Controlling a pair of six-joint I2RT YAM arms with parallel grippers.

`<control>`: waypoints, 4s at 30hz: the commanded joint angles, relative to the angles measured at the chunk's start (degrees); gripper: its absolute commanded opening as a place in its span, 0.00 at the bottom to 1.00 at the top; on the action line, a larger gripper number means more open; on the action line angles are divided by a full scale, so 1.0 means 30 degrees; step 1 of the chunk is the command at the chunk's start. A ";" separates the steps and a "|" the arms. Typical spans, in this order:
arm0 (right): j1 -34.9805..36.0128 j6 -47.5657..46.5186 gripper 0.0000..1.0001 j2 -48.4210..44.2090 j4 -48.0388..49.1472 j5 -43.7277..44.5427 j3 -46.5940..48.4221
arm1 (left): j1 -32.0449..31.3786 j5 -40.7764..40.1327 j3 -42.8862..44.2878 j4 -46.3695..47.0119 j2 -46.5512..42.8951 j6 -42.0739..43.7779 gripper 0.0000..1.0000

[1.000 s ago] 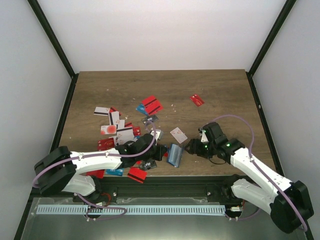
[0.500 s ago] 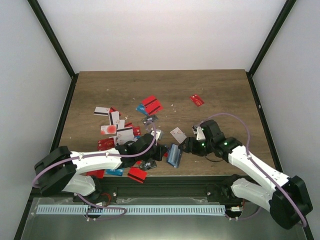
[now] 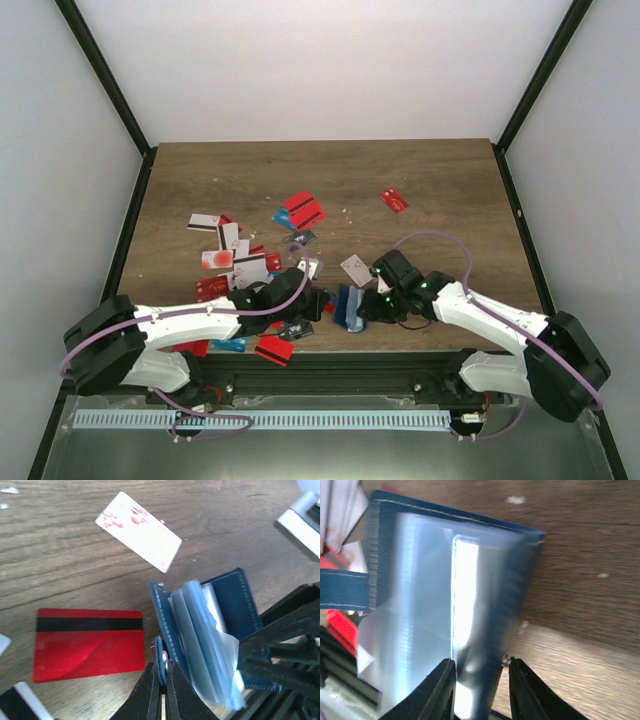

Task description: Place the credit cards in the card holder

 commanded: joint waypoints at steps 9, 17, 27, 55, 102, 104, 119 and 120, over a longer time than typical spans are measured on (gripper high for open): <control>0.0141 0.1511 0.30 -0.1216 -0.0372 0.2456 -0.1446 | 0.0234 -0.3424 -0.0868 -0.2269 -0.0223 -0.0839 0.04; 0.0141 0.1532 0.30 -0.0434 0.1020 0.2534 -0.2121 | 0.0236 -0.2831 -0.0170 -0.2797 0.1116 -0.0531 0.09; 0.0141 0.1272 0.31 -0.1241 0.0772 0.2992 -0.1970 | 0.0141 -0.4804 0.2024 -0.7303 -0.1014 -0.0061 0.49; 0.0141 0.0890 0.32 -0.1334 0.1402 0.2784 -0.2426 | 0.0121 0.3274 0.2216 -0.2622 0.2971 0.1851 0.60; 0.0084 0.2607 0.45 -0.3865 0.1396 0.4823 -0.3264 | -0.0159 0.6384 0.7059 0.1094 0.8399 0.2260 0.55; 0.0083 0.2723 0.47 -0.4401 0.1114 0.5161 -0.3258 | -0.0165 0.6367 0.7590 0.0880 0.9003 0.2469 0.55; 0.0054 0.3914 0.64 -1.2031 -0.0061 0.6809 -0.3427 | -0.0141 0.6791 1.0617 -0.0745 1.2882 0.3897 0.57; 0.0054 0.3995 0.64 -1.2496 -0.0116 0.6912 -0.3402 | -0.0126 0.6841 1.0748 -0.0830 1.3073 0.3947 0.57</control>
